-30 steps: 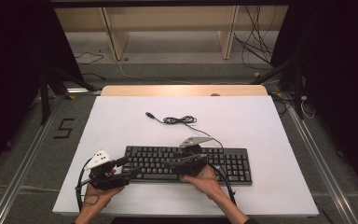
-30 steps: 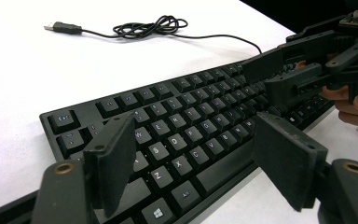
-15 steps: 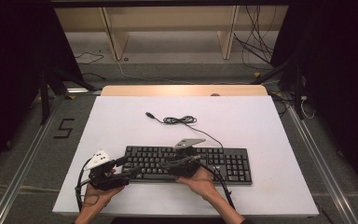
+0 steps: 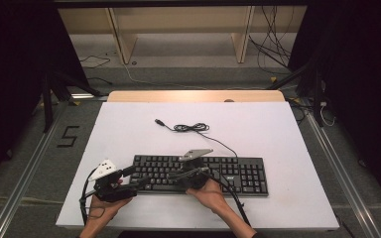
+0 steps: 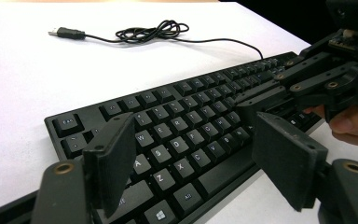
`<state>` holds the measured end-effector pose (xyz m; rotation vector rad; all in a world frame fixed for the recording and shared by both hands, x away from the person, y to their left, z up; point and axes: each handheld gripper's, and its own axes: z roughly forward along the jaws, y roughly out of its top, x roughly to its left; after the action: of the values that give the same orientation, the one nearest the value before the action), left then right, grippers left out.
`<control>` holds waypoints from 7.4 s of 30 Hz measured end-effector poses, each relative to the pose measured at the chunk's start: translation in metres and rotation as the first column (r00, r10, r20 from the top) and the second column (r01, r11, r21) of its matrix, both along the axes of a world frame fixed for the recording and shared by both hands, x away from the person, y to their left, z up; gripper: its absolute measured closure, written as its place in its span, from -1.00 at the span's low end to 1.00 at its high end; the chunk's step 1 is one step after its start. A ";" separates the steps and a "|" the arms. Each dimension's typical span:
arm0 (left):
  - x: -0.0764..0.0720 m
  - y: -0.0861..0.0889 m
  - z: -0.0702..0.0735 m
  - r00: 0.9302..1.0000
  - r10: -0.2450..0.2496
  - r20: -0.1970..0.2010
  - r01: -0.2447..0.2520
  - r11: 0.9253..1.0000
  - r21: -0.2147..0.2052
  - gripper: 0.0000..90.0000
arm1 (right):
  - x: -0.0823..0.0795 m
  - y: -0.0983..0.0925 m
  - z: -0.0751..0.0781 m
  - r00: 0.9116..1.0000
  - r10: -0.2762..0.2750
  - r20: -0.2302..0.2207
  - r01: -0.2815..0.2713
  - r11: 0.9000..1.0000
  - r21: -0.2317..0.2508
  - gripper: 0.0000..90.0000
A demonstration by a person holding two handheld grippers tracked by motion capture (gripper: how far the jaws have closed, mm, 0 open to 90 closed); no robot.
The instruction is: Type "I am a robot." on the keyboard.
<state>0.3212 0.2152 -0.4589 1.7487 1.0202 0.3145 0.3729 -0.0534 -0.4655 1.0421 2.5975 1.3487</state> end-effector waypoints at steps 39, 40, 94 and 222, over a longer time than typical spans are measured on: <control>0.001 0.002 -0.001 1.000 0.002 0.010 -0.002 1.000 -0.001 -0.35 | 0.000 0.011 -0.019 1.000 0.020 -0.012 -0.021 0.998 -0.061 1.00; 0.001 0.002 -0.001 1.000 0.002 0.010 -0.002 1.000 0.000 -0.35 | 0.000 0.011 -0.019 1.000 0.021 -0.011 -0.022 0.998 -0.062 1.00; 0.001 0.001 -0.001 1.000 0.002 0.016 -0.002 1.000 0.005 -0.35 | 0.023 -0.043 0.000 0.989 -0.147 -0.001 0.147 0.988 -0.057 0.99; 0.064 -0.066 -0.015 0.986 -0.055 -0.158 0.080 0.985 0.156 0.82 | -0.031 -0.070 0.011 0.998 -0.045 0.051 0.042 0.997 0.063 -0.16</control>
<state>0.3849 0.1488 -0.4743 1.9745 1.0659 0.2269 0.3422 -0.1236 -0.4547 1.0496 2.4959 1.4357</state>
